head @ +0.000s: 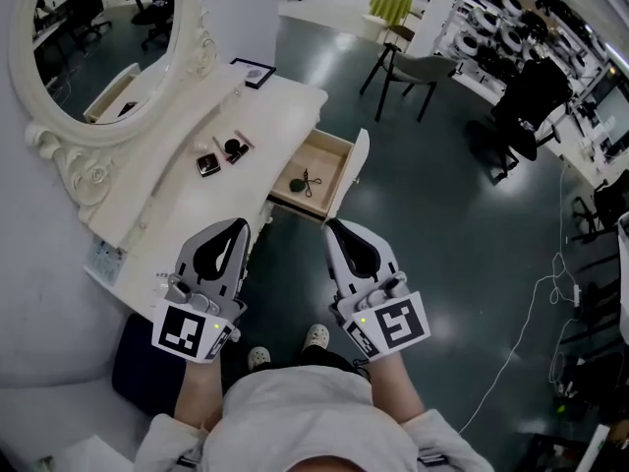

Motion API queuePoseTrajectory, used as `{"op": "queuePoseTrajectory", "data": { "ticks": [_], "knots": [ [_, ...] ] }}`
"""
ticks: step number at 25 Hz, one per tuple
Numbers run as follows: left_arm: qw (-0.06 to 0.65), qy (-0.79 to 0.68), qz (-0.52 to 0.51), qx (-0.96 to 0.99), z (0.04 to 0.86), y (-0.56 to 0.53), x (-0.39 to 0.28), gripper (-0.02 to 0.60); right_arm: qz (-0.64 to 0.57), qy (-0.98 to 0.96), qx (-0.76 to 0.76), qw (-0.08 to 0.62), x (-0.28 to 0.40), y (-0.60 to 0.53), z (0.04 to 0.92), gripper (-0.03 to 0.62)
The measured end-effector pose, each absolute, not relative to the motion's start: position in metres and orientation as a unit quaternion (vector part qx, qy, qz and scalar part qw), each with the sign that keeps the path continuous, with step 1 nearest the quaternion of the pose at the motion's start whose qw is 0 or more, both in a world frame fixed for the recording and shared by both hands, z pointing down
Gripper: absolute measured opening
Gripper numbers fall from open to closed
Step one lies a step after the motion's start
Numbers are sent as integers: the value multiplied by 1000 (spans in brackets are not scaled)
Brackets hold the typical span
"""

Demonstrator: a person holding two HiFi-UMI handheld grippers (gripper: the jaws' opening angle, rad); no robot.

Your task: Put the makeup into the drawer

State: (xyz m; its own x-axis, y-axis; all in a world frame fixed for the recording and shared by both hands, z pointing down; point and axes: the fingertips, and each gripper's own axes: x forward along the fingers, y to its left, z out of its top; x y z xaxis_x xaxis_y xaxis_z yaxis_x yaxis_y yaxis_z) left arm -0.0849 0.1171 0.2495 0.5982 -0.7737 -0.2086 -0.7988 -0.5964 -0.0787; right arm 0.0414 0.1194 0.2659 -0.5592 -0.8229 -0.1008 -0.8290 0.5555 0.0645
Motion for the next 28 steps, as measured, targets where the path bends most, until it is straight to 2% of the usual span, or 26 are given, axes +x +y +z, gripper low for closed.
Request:
{"op": "queuePoseTrajectory", "data": {
  "ticks": [28],
  "knots": [
    [106, 516, 54, -848, 239, 97, 0, 12, 31, 925, -374, 51, 117, 70, 267, 28]
  ]
}}
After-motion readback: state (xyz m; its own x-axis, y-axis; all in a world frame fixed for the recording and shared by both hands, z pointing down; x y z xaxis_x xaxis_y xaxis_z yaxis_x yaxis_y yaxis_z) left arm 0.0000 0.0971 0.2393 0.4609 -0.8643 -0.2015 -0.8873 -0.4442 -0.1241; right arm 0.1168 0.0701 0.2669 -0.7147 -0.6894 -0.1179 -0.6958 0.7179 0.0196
